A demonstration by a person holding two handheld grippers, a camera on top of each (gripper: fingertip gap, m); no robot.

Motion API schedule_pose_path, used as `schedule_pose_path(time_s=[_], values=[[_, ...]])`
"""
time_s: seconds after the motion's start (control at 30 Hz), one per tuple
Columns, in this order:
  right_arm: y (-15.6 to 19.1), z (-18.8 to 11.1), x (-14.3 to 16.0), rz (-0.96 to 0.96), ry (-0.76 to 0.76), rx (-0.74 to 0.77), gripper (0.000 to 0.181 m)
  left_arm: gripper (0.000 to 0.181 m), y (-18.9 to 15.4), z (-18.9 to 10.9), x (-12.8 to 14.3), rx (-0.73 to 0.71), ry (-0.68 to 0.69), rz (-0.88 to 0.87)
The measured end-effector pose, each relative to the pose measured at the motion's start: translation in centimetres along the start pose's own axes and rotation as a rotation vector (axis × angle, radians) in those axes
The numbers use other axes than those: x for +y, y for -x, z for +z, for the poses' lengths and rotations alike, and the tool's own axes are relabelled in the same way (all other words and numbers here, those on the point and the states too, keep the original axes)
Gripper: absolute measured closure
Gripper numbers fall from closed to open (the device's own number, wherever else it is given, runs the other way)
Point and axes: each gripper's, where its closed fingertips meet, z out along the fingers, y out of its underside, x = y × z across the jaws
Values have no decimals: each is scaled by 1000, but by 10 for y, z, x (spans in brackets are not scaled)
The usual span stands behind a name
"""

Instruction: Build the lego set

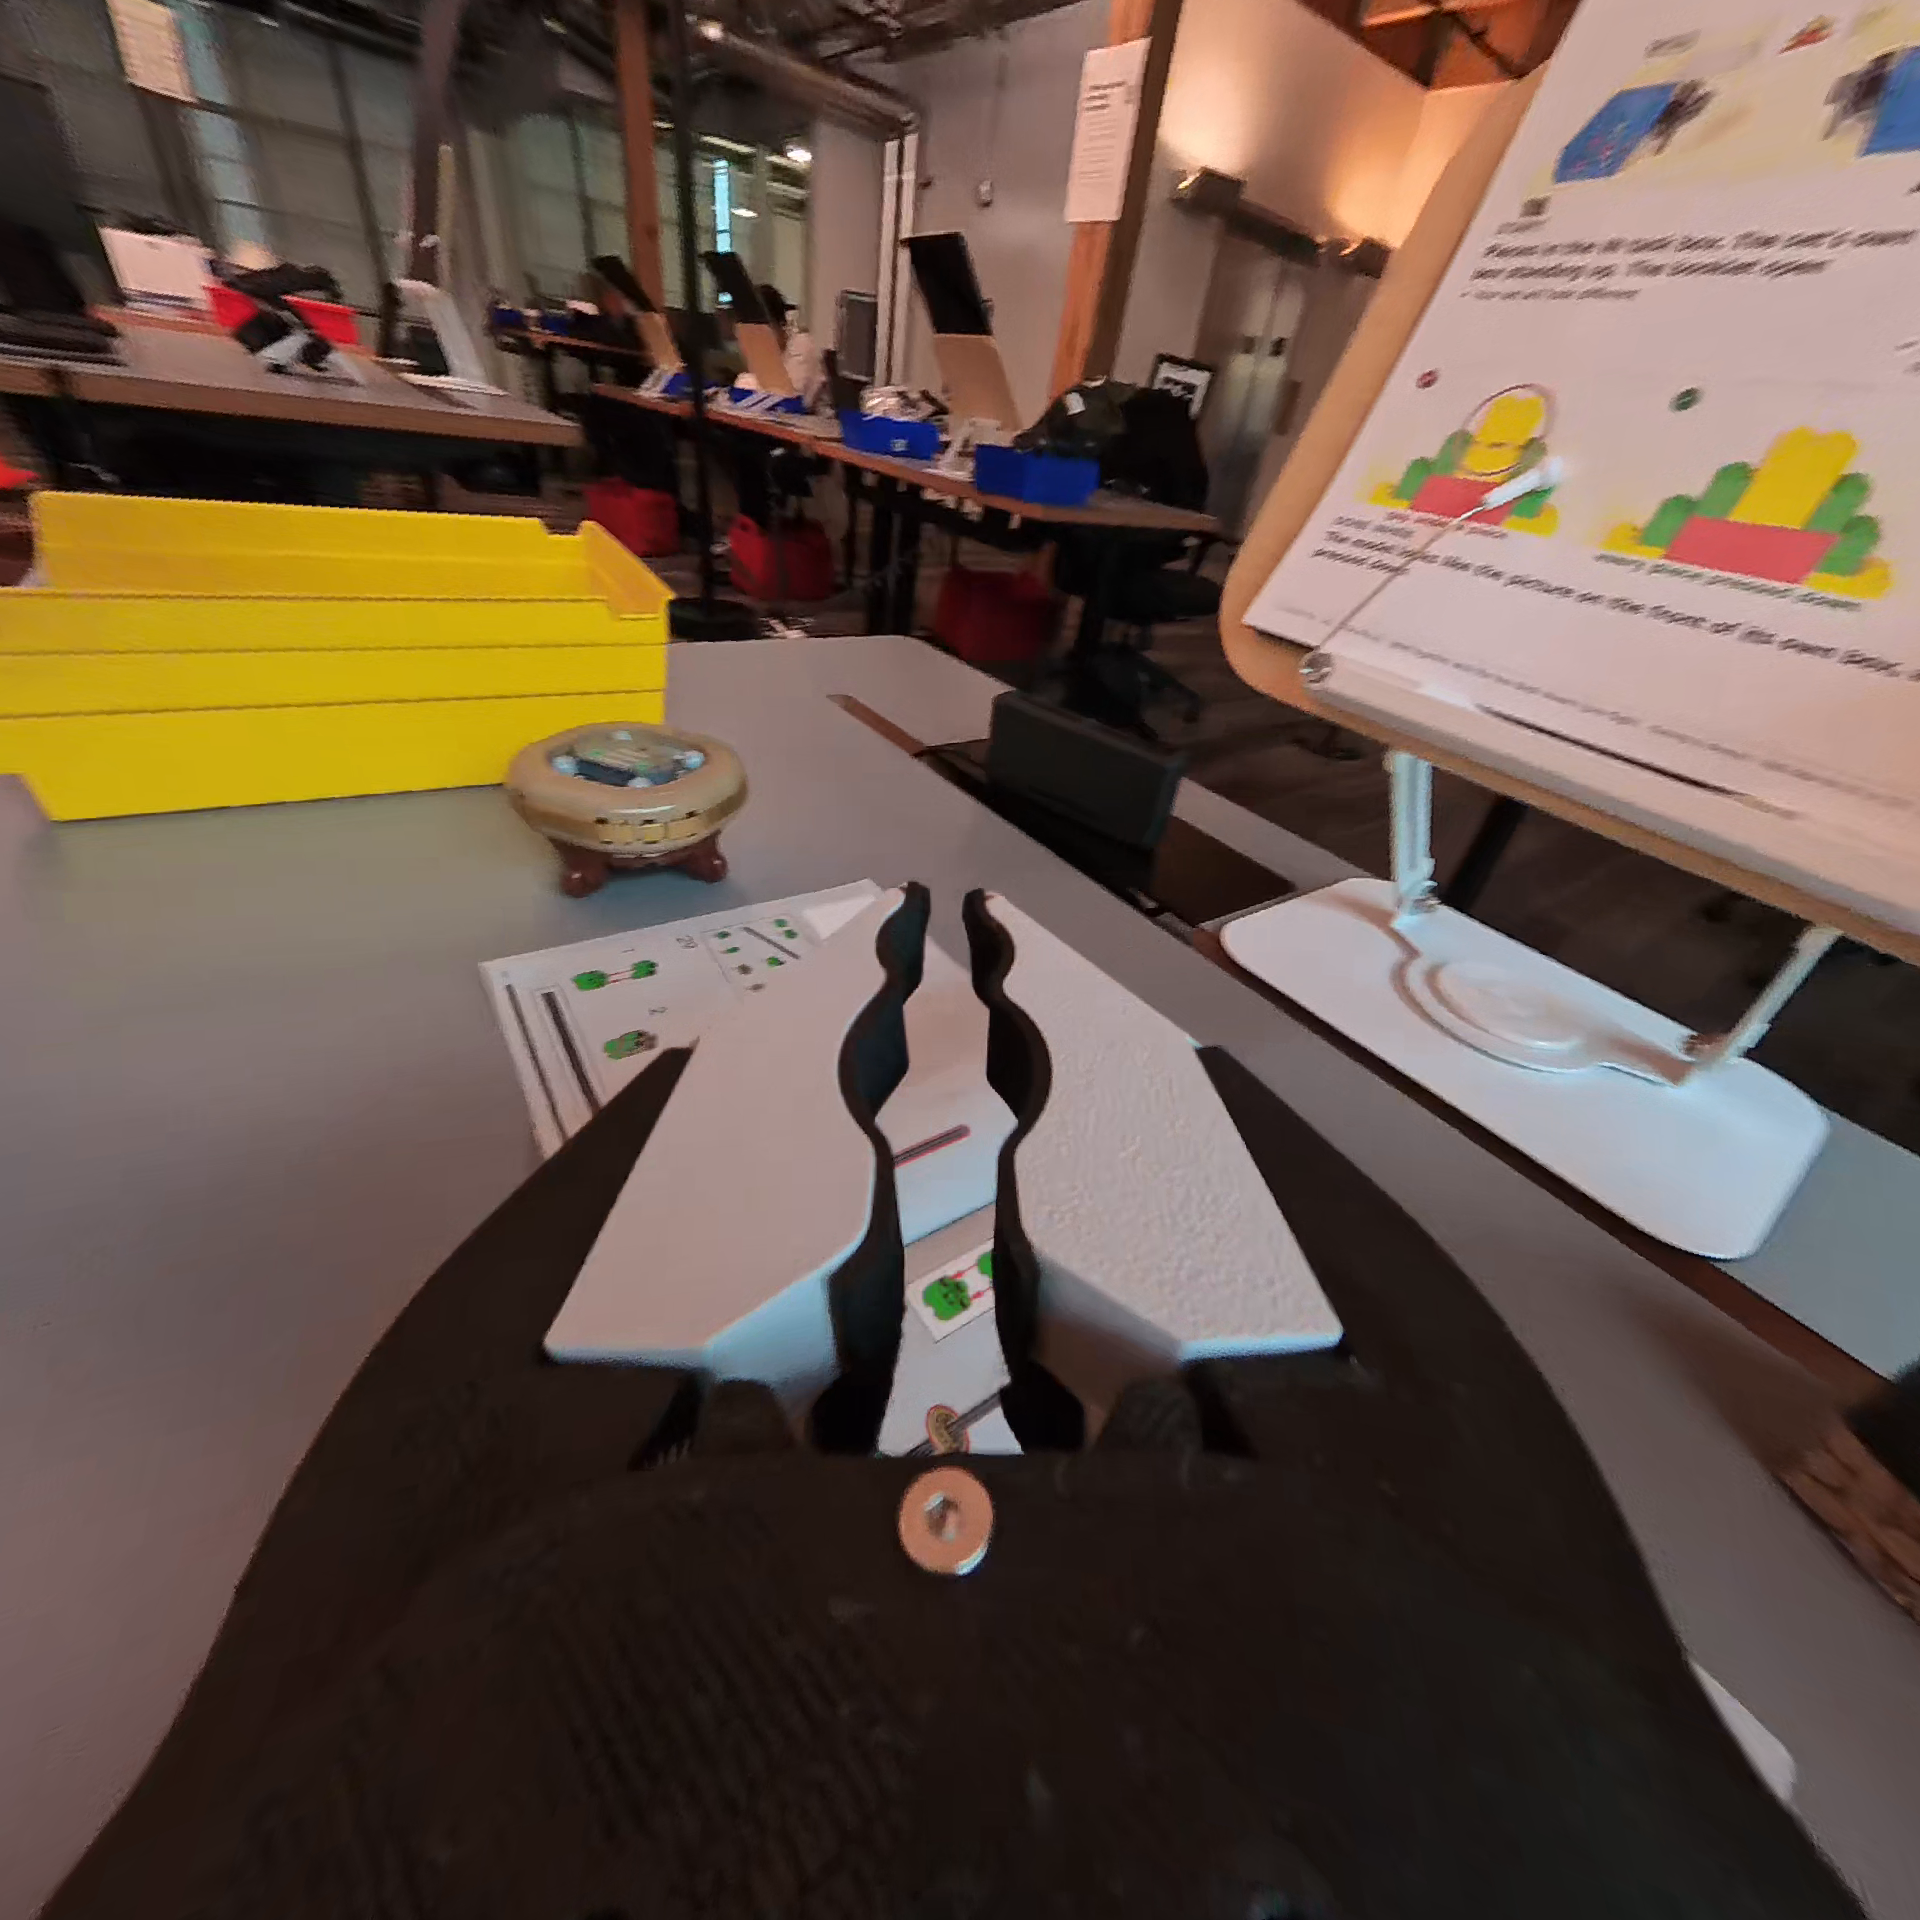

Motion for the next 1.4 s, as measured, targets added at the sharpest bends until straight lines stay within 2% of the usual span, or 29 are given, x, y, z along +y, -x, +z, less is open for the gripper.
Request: schedule_pose_path(time_s=[0.07, 0.17, 0.27, 0.4, 0.53, 0.67, 0.9, 1.0, 1.07, 1.17, 1.27, 1.4], values=[[3, -4, 3, 45, -18, -45, 174, 180, -16, 22, 1, 42, -49, -53], [5, -10, -2, 149, -78, -90, 173, 180, -27, 58, 14, 106, -31, -97], [6, -16, -26, 190, -150, -143, 167, 180, -24, 86, 29, 126, 6, -66], [20, -23, -58, 192, -203, -236, 167, 180, -14, 101, 45, 176, 48, -63], [38, -13, -53, 261, -139, -284, 164, 180, -6, 103, 54, 216, 16, -65], [60, 3, -39, 319, -88, -341, 161, 180, -18, 98, 56, 300, -25, -145], [98, 26, -20, 292, -2, -454, 161, 181, -18, 91, 51, 283, -63, -180], [103, 31, -23, 256, 18, -455, 161, 180, -18, 88, 51, 276, -72, -182], [104, 34, -31, 303, 40, -482, 162, 180, -15, 89, 54, 268, -77, -182], [97, 33, -41, 270, 65, -510, 162, 181, -6, 88, 54, 244, -63, -157], [82, 31, -34, 243, 92, -468, 162, 181, -3, 82, 44, 265, -118, -201], [90, 32, -33, 288, 68, -501, 163, 181, -11, 84, 43, 293, -125, -238]])
